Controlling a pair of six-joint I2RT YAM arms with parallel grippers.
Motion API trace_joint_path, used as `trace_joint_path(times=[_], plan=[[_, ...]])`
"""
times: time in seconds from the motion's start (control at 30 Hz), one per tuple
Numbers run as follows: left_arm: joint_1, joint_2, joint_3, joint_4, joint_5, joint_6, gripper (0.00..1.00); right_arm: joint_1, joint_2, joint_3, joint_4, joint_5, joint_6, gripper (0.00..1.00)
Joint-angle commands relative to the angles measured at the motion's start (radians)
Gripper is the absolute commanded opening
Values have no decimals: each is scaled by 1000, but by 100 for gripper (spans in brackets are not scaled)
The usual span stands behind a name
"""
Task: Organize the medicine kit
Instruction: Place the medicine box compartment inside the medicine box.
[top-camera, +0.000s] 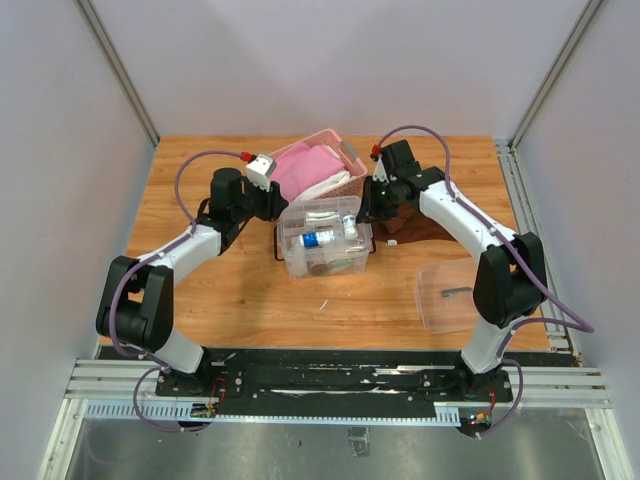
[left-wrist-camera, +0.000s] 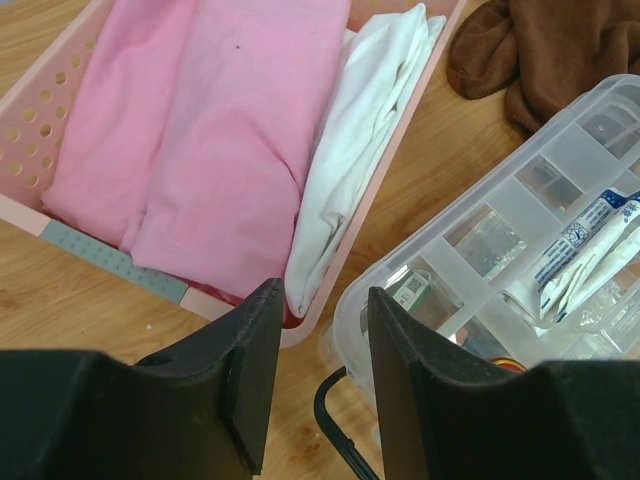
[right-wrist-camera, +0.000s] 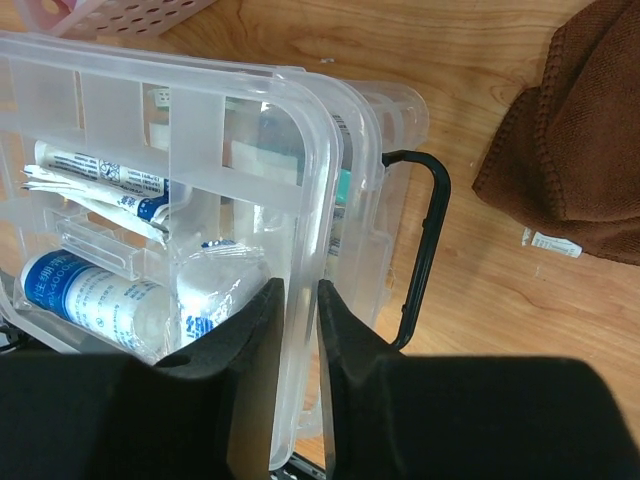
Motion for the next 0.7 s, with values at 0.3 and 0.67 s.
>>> trace_joint_path(times=[0.3,0.67], plan=[[-1,-43,-8,39,-27,14,44,5,-13,-5,-33,35,-74,25],[-1,-93,-15,34,11,13,46,-5,-28,7,-42,61,-113,25]])
